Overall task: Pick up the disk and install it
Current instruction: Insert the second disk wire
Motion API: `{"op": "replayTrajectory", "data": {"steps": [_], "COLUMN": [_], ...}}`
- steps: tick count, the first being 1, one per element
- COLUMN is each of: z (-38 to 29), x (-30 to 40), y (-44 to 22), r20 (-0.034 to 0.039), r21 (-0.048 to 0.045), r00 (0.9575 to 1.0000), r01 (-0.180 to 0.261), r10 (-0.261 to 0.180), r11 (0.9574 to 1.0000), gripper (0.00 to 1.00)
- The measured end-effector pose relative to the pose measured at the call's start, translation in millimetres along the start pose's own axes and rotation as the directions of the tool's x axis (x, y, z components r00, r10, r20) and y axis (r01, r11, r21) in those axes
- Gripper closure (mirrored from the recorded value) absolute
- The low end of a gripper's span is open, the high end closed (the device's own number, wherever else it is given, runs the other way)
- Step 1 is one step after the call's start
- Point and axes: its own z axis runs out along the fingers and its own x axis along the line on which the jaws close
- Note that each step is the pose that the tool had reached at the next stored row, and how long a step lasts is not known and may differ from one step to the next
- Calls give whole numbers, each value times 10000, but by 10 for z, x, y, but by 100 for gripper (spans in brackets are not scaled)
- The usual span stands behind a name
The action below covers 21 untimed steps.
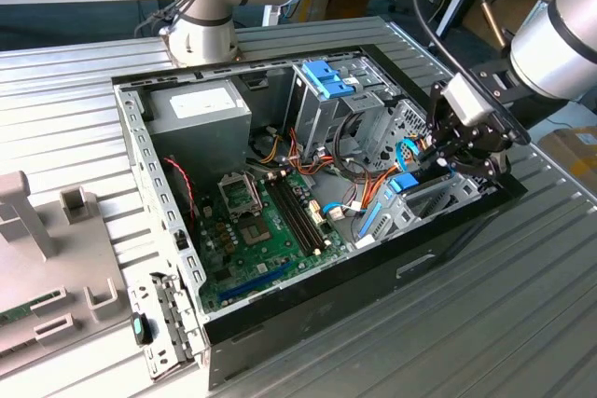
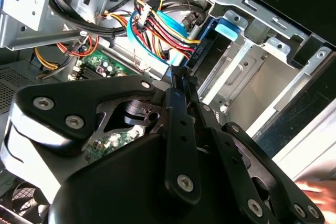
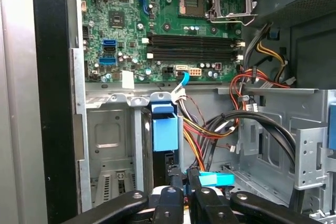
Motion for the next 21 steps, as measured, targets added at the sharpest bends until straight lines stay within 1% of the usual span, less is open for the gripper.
{"op": "replayTrajectory", "data": {"steps": [1,3,4,5,6,8,9,11,13,19,21], "z": [-1,-8,-8,-3,-1,1,2,2,3,4,19], "x": [7,32,47,53,54,55,56,55,55,51,53], "y": [7,43,65,74,76,77,78,79,64,62,63], "r20": [2,6,9,15,17,24,26,28,28,28,26], "r21": [28,134,210,315,374,424,435,431,429,430,429], "r00": [10000,10000,10000,10000,10000,9999,9999,9998,9998,9998,9998], "r01": [7,32,50,77,94,120,142,171,177,177,177], "r10": [-7,-32,-51,-77,-94,-121,-144,-172,-178,-178,-178], "r11": [10000,9999,9998,9995,9993,9990,9990,9989,9989,9989,9989], "gripper": [84,84,84,84,84,84,84,84,84,84,84]}}
